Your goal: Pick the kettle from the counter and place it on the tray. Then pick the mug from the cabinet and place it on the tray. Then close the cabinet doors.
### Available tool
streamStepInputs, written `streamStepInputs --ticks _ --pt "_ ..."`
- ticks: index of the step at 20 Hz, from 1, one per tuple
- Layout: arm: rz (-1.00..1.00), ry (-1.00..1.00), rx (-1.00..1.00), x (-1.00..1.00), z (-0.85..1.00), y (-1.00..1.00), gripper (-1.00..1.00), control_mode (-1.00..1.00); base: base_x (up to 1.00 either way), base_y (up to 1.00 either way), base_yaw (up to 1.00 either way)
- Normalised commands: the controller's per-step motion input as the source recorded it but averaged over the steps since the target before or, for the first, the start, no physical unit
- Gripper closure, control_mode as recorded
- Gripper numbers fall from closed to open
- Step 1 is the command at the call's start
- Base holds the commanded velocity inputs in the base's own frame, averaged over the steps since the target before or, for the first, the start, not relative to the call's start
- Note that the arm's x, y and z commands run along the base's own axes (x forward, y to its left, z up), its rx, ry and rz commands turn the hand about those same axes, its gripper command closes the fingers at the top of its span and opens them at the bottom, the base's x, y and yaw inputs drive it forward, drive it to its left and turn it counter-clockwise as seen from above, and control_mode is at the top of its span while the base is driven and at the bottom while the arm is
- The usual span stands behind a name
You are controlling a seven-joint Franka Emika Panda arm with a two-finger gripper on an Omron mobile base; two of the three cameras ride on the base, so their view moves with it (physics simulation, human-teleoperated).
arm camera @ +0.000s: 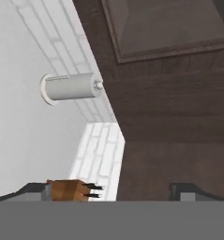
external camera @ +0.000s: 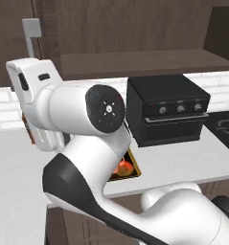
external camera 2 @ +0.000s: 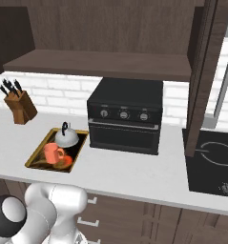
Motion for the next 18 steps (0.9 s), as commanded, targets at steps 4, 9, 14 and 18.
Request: streamStepInputs --ticks 4,9,14,18 --pt "-0.03 0.00 0.00 0.29 -0.04 -0.36 -1.00 -1.00 0.00 0.00 0.00" --pt "-0.12 0.00 0.00 0.17 0.00 -0.68 -1.00 -1.00 0.00 0.00 0.00" --pt "-0.12 -0.01 0.00 0.28 0.00 -0.67 -1.00 -1.00 0.00 0.00 0.00" --pt "-0.11 -0.06 0.00 0.41 0.06 -0.60 -1.00 -1.00 0.00 0.00 0.00"
